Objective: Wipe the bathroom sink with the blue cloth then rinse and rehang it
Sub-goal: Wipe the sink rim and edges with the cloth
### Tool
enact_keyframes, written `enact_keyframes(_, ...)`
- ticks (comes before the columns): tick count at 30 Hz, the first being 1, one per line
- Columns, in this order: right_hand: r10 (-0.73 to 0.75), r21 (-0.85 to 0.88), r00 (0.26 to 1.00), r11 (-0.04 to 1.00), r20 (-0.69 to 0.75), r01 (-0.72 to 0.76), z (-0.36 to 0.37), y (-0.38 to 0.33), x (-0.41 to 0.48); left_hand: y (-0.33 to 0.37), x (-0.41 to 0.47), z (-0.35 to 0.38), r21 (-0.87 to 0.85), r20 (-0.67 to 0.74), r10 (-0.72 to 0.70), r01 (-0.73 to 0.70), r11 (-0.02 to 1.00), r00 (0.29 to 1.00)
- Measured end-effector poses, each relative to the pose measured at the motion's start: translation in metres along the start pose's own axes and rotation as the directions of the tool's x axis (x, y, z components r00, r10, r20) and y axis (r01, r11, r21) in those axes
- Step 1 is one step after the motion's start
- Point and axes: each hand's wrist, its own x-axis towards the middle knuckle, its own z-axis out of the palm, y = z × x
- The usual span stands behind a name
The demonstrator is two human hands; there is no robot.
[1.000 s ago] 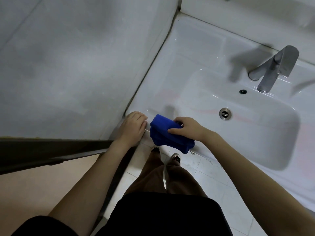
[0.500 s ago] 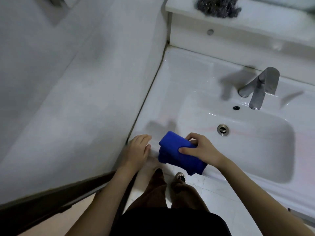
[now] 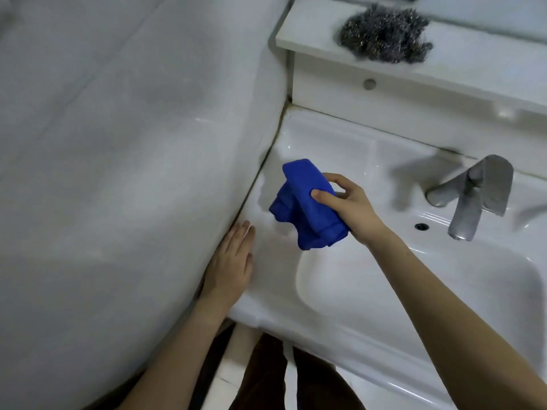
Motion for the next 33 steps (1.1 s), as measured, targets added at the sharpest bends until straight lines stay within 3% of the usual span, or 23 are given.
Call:
enact_keyframes(1, 0.005, -0.004, 1.0, 1.0, -0.01, -0.005, 0.0, 0.003, 0.016, -0.002, 0.001, 0.004, 0.024, -0.002, 0.013, -0.013, 1.0, 1.0)
enact_keyframes(3, -0.037, -0.205, 0.997, 0.979, -0.071, 0.021, 0.002, 0.019, 0.047, -0.007, 0.001, 0.01, 0.043, -0.02, 0.048, -0.047, 0.998, 0.999)
enact_keyframes(5, -0.11, -0.474, 0.99, 0.879, -0.093, 0.053, 0.004, 0.037, 0.066, -0.009, 0.0, 0.014, 0.027, -0.057, 0.048, -0.046, 0.999, 0.997)
enact_keyframes(9, -0.258, -0.698, 0.964, 0.703, -0.069, 0.138, -0.001, 0.053, 0.077, -0.007, 0.002, 0.013, 0.017, -0.08, 0.042, -0.04, 0.999, 0.996)
enact_keyframes(12, -0.311, -0.749, 0.949, 0.642, -0.058, 0.165, 0.004, 0.056, 0.078, -0.005, 0.001, 0.011, 0.017, -0.068, 0.039, -0.038, 0.999, 0.997)
enact_keyframes(17, -0.364, -0.906, 0.919, 0.423, -0.15, 0.019, 0.045, 0.066, 0.097, -0.004, 0.001, 0.011, -0.02, -0.109, 0.025, -0.027, 0.999, 0.994)
enact_keyframes(20, -0.469, -0.954, 0.883, 0.256, 0.017, 0.154, 0.053, 0.074, 0.098, -0.004, 0.003, 0.013, -0.01, -0.13, 0.046, -0.048, 0.999, 0.99)
enact_keyframes(23, -0.519, -0.915, 0.821, 0.161, 0.239, 0.369, 0.024, 0.087, 0.085, -0.006, 0.003, 0.014, -0.016, -0.139, 0.064, -0.067, 0.998, 0.988)
enact_keyframes(26, -0.549, -0.946, 0.822, 0.157, 0.153, 0.282, -0.022, 0.08, 0.098, -0.007, 0.003, 0.016, -0.023, -0.149, 0.065, -0.069, 0.997, 0.987)
enact_keyframes(29, -0.537, -0.973, 0.843, 0.182, 0.023, 0.143, -0.014, 0.064, 0.122, -0.006, 0.004, 0.014, -0.051, -0.165, 0.058, -0.067, 0.996, 0.985)
enact_keyframes(33, -0.492, -0.95, 0.857, 0.167, 0.151, 0.263, 0.039, 0.065, 0.12, -0.004, 0.004, 0.01, -0.062, -0.163, 0.052, -0.063, 0.996, 0.985)
